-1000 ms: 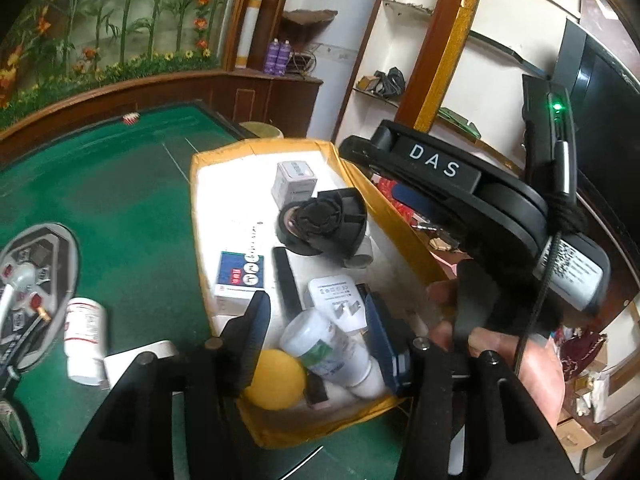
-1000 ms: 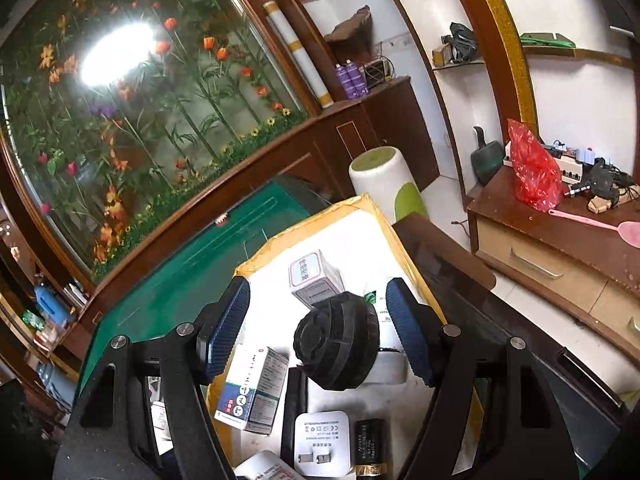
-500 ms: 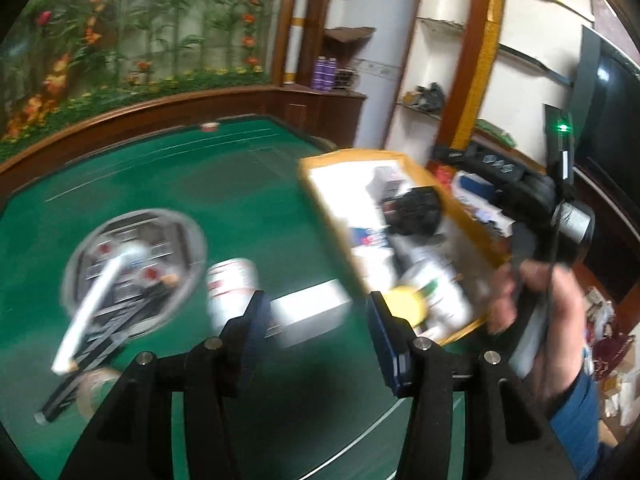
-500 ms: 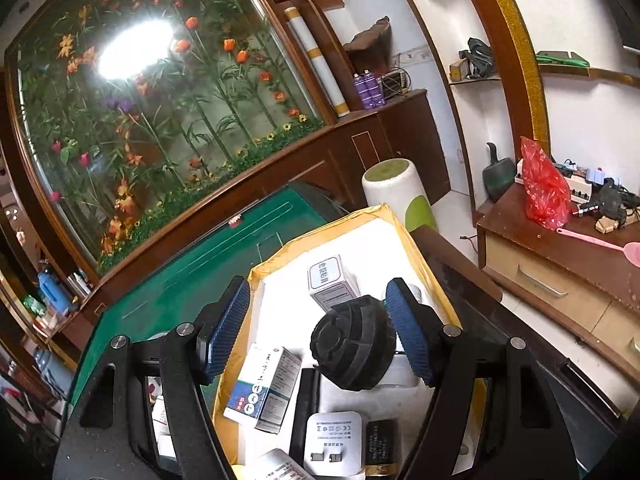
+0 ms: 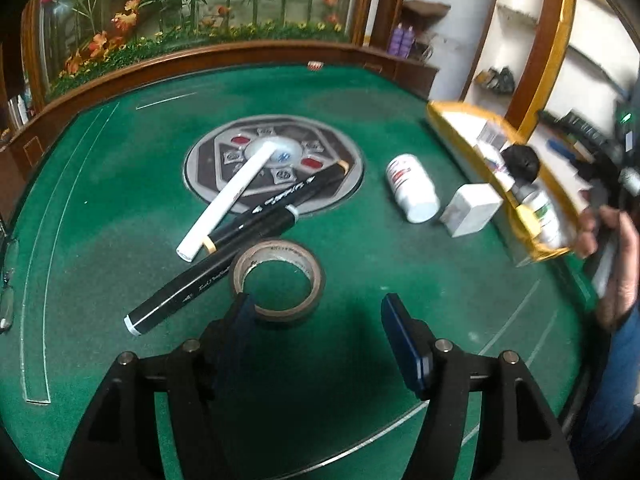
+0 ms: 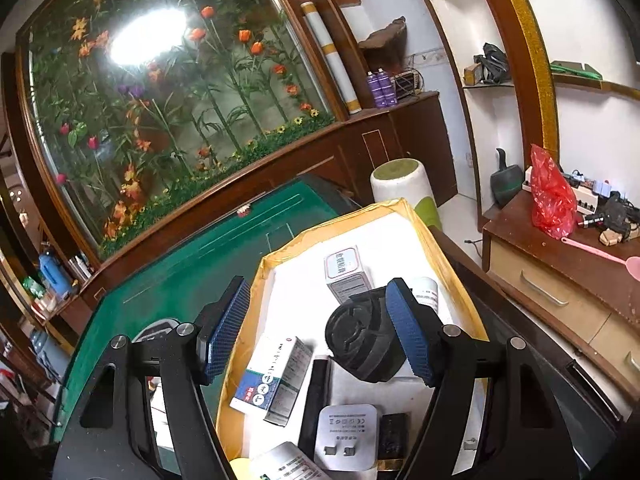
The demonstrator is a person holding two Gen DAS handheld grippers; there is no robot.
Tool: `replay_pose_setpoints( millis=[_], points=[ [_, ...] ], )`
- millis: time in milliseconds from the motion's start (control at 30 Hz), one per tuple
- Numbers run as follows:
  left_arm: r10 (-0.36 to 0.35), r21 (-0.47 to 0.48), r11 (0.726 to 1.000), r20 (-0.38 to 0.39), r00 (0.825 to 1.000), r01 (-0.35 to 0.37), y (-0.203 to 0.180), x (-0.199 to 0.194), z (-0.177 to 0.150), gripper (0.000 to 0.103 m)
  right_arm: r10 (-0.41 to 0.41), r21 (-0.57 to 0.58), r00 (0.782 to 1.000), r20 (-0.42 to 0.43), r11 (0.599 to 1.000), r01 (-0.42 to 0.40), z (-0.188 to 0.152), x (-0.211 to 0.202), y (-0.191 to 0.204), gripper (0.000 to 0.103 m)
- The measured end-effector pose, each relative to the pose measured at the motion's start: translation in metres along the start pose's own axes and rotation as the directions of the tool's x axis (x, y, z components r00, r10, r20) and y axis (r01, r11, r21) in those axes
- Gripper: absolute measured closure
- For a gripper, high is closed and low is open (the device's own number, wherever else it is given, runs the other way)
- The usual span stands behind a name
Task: Organize rigid objects
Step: 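Grasp the brown tape roll with the left gripper while the right gripper grasps the white plug adapter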
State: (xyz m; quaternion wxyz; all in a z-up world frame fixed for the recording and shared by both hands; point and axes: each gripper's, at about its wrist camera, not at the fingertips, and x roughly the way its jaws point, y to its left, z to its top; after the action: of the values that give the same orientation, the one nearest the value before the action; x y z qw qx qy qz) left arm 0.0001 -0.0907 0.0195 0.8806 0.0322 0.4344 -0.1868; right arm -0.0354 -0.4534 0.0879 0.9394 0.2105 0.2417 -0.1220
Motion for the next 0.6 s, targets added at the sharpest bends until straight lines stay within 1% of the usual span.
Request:
replay_pose_setpoints(
  millis=[67,133,233,300,333,367,400,500,600],
  points=[
    [0.057,0.013,0.998,0.010,0.998,-0.057,-0.001,0.001,0.000,0.034,0.025,-0.018,1.000,0.014,1.000,-0.025,-0.001,-0.003,0.005,0.032],
    [0.090,0.000,0.996,-0.013,0.996,-0.090,0.002,0.010,0.001,0.034,0.065,-0.055,0.998,0.010,0.996,-0.064,-0.002,-0.004,0.015,0.032],
    [0.100,-0.040,0.994,-0.044,0.994,-0.102,0.015,0.017,0.001,0.034,0.150,-0.118,0.988,-0.046,0.981,-0.154,-0.010,-0.001,0.036,0.032],
    [0.107,-0.050,0.993,-0.053,0.993,-0.109,0.019,0.020,0.002,0.034,0.258,-0.122,0.958,-0.127,0.954,-0.273,-0.018,0.007,0.050,0.032],
    [0.109,-0.057,0.992,-0.057,0.992,-0.112,0.020,0.022,0.004,0.034,0.324,-0.110,0.928,-0.186,0.931,-0.347,-0.023,0.013,0.058,0.032],
    [0.113,-0.062,0.991,-0.054,0.992,-0.116,0.021,0.023,0.005,0.034,0.353,-0.111,0.907,-0.228,0.917,-0.384,-0.028,0.017,0.065,0.032],
    [0.114,-0.064,0.991,-0.053,0.992,-0.117,0.022,0.024,0.006,0.033,0.356,-0.131,0.897,-0.262,0.908,-0.398,-0.033,0.020,0.074,0.032],
    [0.137,-0.059,0.988,-0.050,0.989,-0.140,0.020,0.027,0.008,0.033,0.329,-0.227,0.884,-0.331,0.882,-0.414,-0.048,0.025,0.098,0.032],
    [0.150,-0.049,0.987,-0.048,0.988,-0.152,0.019,0.027,0.008,0.033,0.283,-0.302,0.877,-0.389,0.860,-0.412,-0.063,0.031,0.113,0.032]
  ],
)
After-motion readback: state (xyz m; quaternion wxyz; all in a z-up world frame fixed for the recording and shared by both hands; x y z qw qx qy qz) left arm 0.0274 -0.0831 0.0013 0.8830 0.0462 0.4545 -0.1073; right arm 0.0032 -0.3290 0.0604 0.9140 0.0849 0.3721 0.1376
